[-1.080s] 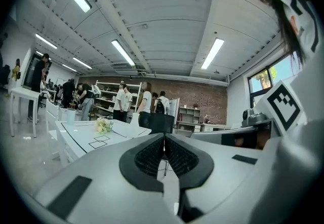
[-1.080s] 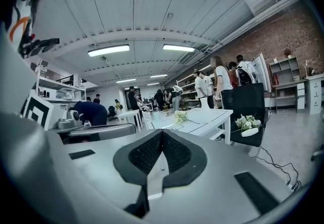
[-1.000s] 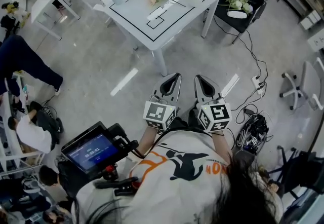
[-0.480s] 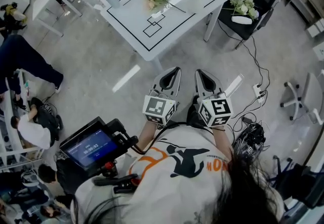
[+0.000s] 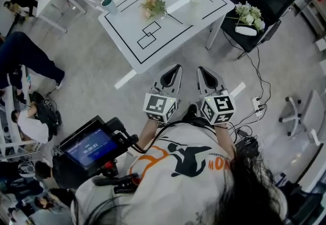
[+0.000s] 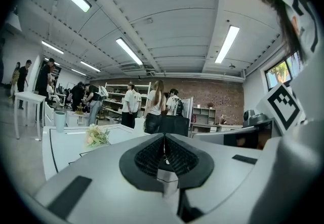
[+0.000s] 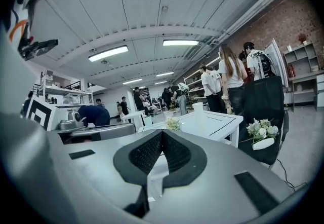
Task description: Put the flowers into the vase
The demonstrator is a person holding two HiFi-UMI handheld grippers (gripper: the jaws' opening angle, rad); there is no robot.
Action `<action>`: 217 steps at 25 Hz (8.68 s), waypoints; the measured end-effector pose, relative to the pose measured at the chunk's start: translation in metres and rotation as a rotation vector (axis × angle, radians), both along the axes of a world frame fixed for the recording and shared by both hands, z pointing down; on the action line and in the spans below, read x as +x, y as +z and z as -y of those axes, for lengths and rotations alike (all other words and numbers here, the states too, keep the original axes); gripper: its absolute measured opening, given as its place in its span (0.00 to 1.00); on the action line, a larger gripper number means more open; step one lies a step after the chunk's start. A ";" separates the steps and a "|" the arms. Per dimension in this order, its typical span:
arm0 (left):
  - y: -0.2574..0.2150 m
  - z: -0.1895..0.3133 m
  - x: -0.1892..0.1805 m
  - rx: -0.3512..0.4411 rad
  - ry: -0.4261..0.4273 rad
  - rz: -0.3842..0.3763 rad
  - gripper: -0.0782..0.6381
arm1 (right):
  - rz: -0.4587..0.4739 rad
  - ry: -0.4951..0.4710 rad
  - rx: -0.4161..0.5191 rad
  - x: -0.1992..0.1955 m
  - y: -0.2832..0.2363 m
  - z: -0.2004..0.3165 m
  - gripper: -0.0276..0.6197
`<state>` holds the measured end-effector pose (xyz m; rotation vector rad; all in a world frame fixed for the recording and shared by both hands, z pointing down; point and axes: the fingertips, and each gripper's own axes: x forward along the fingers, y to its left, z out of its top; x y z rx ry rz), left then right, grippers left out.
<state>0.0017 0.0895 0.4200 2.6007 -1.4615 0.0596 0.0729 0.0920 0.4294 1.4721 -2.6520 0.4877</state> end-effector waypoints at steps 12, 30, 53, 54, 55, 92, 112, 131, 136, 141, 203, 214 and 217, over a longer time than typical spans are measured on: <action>0.008 0.049 0.025 -0.020 -0.057 0.022 0.13 | 0.038 -0.037 -0.024 0.034 0.011 0.056 0.06; 0.033 0.148 -0.016 -0.078 -0.132 0.021 0.13 | 0.023 -0.074 -0.082 0.013 0.035 0.142 0.06; 0.055 0.274 -0.090 -0.112 -0.139 0.051 0.13 | -0.136 -0.229 -0.138 -0.097 0.079 0.282 0.06; 0.056 0.276 -0.093 -0.113 -0.141 0.052 0.13 | -0.148 -0.240 -0.141 -0.104 0.082 0.286 0.06; 0.057 0.279 -0.097 -0.115 -0.145 0.049 0.13 | -0.159 -0.251 -0.146 -0.110 0.084 0.290 0.06; 0.096 0.320 -0.185 -0.190 -0.211 -0.028 0.13 | -0.703 -0.360 -0.301 -0.193 0.216 0.399 0.38; 0.107 0.318 -0.203 -0.206 -0.276 -0.037 0.13 | -0.831 -0.355 -0.411 -0.192 0.234 0.420 0.16; 0.084 0.293 -0.201 -0.184 -0.302 -0.021 0.13 | -0.380 -0.286 -0.259 -0.209 0.127 0.398 0.13; 0.085 0.294 -0.206 -0.183 -0.302 -0.028 0.13 | -0.309 -0.306 -0.221 -0.217 0.099 0.390 0.13; 0.084 0.291 -0.200 -0.173 -0.289 -0.035 0.13 | -0.232 -0.342 -0.187 -0.224 0.070 0.379 0.13; 0.069 0.340 0.059 -0.161 0.339 0.080 0.43 | 0.270 -0.126 0.090 0.005 -0.098 0.404 0.12; 0.071 0.341 0.064 -0.163 0.339 0.083 0.43 | 0.321 -0.211 0.195 -0.007 -0.091 0.404 0.12; 0.072 0.342 0.066 -0.165 0.334 0.083 0.43 | 0.323 -0.248 0.208 -0.009 -0.083 0.399 0.12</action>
